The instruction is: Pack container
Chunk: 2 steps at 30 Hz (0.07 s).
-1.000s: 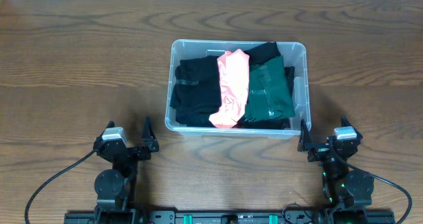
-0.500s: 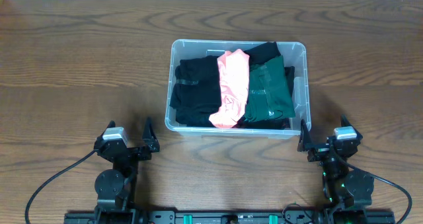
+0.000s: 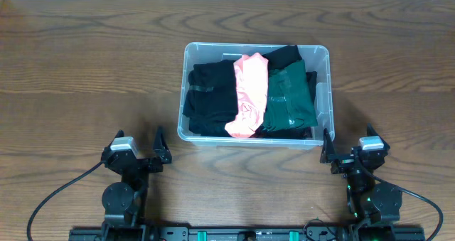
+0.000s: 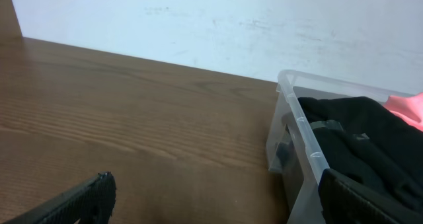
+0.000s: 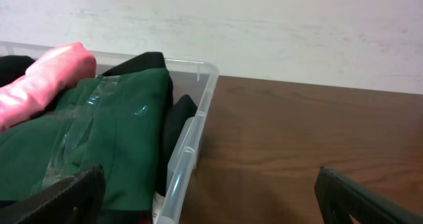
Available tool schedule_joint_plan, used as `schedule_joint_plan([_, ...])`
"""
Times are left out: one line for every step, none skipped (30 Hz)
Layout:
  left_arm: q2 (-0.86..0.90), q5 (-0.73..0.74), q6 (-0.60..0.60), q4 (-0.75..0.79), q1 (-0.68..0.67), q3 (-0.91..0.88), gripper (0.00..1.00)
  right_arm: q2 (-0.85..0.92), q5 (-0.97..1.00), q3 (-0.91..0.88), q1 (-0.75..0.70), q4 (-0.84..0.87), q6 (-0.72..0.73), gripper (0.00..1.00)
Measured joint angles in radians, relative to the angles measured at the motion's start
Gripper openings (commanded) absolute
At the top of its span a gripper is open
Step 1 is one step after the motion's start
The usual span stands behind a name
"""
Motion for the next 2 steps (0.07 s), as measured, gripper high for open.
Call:
schedule_joint_plan([0.000, 0.000, 0.000, 0.000, 0.000, 0.000, 0.98, 0.000, 0.000, 0.000, 0.000, 0.000, 0.000, 0.99])
schedule_joint_plan([0.000, 0.000, 0.000, 0.000, 0.000, 0.000, 0.98, 0.000, 0.000, 0.000, 0.000, 0.000, 0.000, 0.99])
